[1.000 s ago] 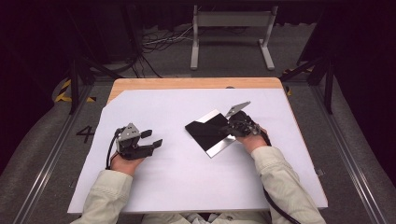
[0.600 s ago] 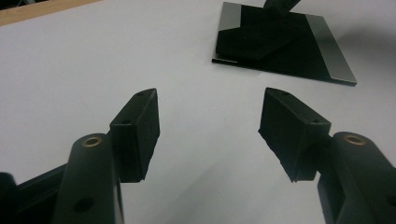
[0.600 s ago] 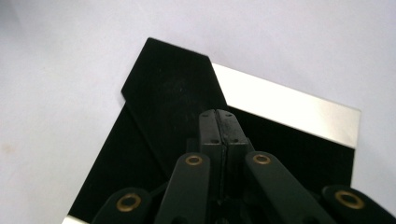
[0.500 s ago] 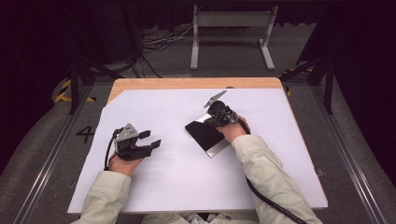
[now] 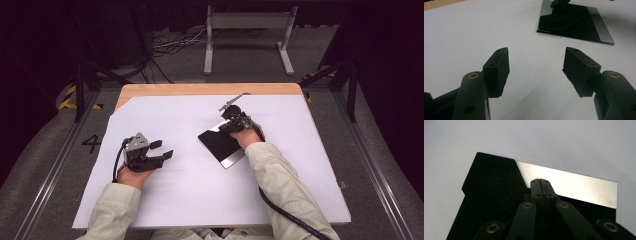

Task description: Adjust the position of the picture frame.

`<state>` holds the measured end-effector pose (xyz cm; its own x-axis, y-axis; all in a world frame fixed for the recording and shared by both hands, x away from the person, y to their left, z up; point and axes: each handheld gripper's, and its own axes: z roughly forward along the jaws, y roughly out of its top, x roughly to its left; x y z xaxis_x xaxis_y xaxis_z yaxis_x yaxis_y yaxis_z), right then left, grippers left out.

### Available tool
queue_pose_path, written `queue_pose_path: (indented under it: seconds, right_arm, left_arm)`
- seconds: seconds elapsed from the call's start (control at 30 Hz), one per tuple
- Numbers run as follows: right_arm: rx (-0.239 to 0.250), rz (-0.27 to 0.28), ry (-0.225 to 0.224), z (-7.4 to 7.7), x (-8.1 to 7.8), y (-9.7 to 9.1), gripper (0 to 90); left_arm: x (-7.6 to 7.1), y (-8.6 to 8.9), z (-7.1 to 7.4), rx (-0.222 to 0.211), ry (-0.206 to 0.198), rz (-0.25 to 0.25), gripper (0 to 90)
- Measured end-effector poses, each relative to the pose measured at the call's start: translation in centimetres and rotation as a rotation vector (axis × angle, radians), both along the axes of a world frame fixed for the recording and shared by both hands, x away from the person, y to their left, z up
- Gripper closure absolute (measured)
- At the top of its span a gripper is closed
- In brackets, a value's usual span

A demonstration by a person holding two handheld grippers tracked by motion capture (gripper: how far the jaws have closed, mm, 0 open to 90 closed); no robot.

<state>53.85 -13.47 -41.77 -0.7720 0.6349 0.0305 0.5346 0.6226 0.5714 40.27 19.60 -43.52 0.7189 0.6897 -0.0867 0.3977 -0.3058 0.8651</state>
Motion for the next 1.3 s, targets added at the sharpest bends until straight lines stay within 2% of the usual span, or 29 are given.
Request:
queue_pose_path:
  seconds: [0.47, 0.7, 0.87, 0.93, 1.13, 1.27, 1.3]
  right_arm:
    - [0.001, -0.012, 0.019, -0.1, 0.0, 0.2, 90.0]
    - [-0.045, 0.077, 0.05, 0.2, -0.9, 0.9, 90.0]
    - [-0.092, 0.158, 0.058, 0.4, -2.3, 1.8, 90.0]
    - [-0.095, 0.165, 0.059, 0.4, -2.5, 1.9, 90.0]
    - [-0.127, 0.26, 0.084, 0.5, -4.9, 2.7, 90.0]
    - [-0.14, 0.3, 0.094, 0.6, -6.1, 2.9, 90.0]
    - [-0.145, 0.332, 0.104, 0.6, -6.9, 3.0, 90.0]
  left_arm:
    - [0.0, 0.0, 0.0, -0.002, 0.002, -0.004, 38.2]
    - [0.0, -0.1, 0.0, 0.002, 0.005, -0.008, 38.1]
    - [0.0, -0.1, 0.0, 0.008, 0.006, -0.01, 38.1]
    - [0.0, -0.1, 0.0, 0.008, 0.007, -0.01, 38.1]
    - [0.0, -0.3, 0.0, 0.006, 0.01, -0.011, 38.1]
    - [0.1, -0.3, 0.0, 0.01, 0.005, -0.015, 38.1]
    - [0.0, -0.3, 0.0, 0.008, 0.011, -0.011, 38.1]
